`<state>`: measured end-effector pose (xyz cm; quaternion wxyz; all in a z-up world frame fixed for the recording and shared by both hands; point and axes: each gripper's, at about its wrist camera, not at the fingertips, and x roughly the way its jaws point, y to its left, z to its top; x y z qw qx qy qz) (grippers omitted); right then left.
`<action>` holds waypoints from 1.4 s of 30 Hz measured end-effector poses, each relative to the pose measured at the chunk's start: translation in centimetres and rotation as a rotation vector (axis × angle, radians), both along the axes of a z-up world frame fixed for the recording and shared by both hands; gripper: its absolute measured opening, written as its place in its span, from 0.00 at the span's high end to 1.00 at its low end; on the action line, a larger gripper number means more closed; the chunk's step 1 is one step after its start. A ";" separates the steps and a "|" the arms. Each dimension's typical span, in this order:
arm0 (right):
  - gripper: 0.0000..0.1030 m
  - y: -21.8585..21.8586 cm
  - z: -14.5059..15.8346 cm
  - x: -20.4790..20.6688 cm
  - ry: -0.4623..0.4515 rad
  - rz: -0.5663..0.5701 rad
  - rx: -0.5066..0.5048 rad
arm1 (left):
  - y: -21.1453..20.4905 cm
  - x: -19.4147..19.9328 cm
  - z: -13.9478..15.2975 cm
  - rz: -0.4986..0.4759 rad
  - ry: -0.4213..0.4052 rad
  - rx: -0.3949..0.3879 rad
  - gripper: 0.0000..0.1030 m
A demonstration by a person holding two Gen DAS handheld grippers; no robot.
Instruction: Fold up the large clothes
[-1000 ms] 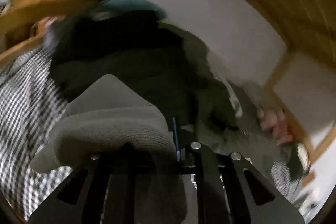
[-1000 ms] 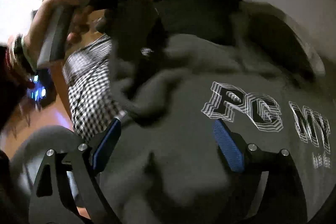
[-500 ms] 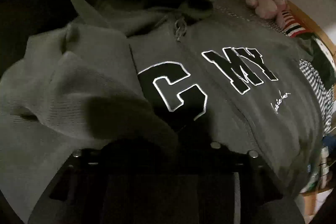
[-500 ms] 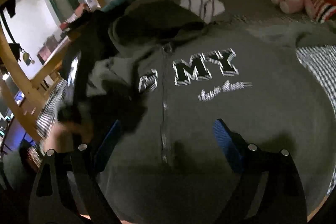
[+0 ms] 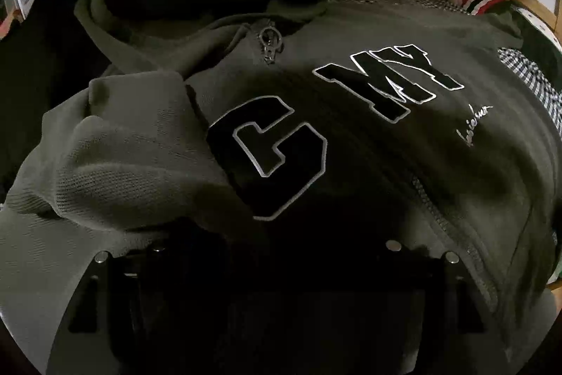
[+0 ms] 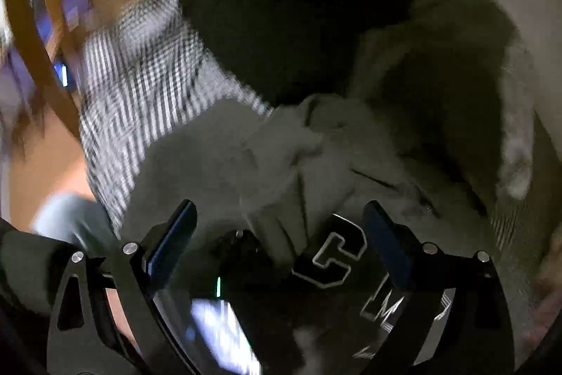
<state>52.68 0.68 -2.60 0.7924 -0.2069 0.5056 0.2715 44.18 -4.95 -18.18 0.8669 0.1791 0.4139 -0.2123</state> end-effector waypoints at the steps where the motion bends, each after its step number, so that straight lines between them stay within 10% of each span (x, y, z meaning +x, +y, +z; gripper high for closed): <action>1: 0.09 1.4 -1.0 0.9 0.025 0.016 -0.054 | 0.1 -0.1 0.0 -0.001 -0.002 0.002 0.36; 2: 0.13 3.2 -3.1 2.5 0.071 0.029 -0.147 | 0.1 -0.1 0.0 -0.001 -0.002 0.003 0.36; 4: 0.49 4.6 -5.6 4.2 0.143 0.020 -0.216 | 0.1 -0.2 0.1 -0.002 -0.007 0.012 0.36; 7: 0.79 5.0 -7.4 6.1 0.259 -0.014 -0.162 | 0.6 -0.5 0.1 0.002 0.001 -0.004 0.36; 9: 0.83 3.6 -6.3 6.8 0.258 -0.054 -0.098 | 0.2 -0.6 0.2 -0.022 -0.012 0.033 0.36; 13: 0.84 -3.2 -2.2 7.3 0.214 -0.203 0.195 | 0.7 -1.2 1.4 -0.024 -0.037 0.048 0.36; 16: 0.84 -11.8 -0.4 4.9 0.186 -0.300 0.560 | 3.3 -2.4 4.3 0.027 -0.035 -0.084 0.36; 22: 0.84 -26.8 -4.6 -2.4 0.081 -0.537 0.994 | 10.2 -3.9 6.5 0.175 0.145 -0.332 0.35; 27: 0.84 -31.8 -9.7 -6.2 0.087 -0.733 1.029 | 11.2 -7.9 5.3 0.086 0.338 -0.518 0.35; 34: 0.84 -33.6 -7.1 -8.0 0.001 -0.730 1.187 | 8.5 -7.4 2.8 0.161 0.451 -0.641 0.29; 39: 0.84 -36.0 -6.1 -9.0 -0.009 -0.743 1.166 | 15.5 -6.4 6.2 0.356 0.292 -0.884 0.29; 42: 0.84 -36.6 -7.2 -9.3 0.010 -0.753 1.146 | 18.1 -6.1 10.9 0.363 0.081 -0.817 0.26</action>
